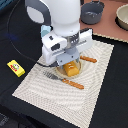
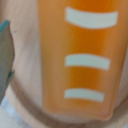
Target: Place the bread, butter, and milk from the table onto the serving area.
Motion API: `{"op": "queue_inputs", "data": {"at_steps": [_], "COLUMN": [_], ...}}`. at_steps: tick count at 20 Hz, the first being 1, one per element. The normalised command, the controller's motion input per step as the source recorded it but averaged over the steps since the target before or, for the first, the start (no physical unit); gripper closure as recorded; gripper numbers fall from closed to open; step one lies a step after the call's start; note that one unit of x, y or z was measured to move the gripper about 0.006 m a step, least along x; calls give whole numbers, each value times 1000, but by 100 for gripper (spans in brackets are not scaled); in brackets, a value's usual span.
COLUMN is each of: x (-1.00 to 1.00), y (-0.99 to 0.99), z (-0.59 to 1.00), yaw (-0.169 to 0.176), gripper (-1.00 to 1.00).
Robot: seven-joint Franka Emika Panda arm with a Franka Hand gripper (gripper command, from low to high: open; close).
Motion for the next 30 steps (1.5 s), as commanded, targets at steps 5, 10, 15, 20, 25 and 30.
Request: {"op": "queue_inputs", "data": {"at_steps": [5, 10, 15, 20, 25, 30], "x": [-681, -925, -995, -1000, -986, -909], "y": [-62, -141, -203, -288, -401, -449], "z": [641, 595, 378, 49, -67, -204], "yaw": [45, 4, 0, 0, 0, 16], "gripper": [-100, -100, -100, -100, -100, -100]}}
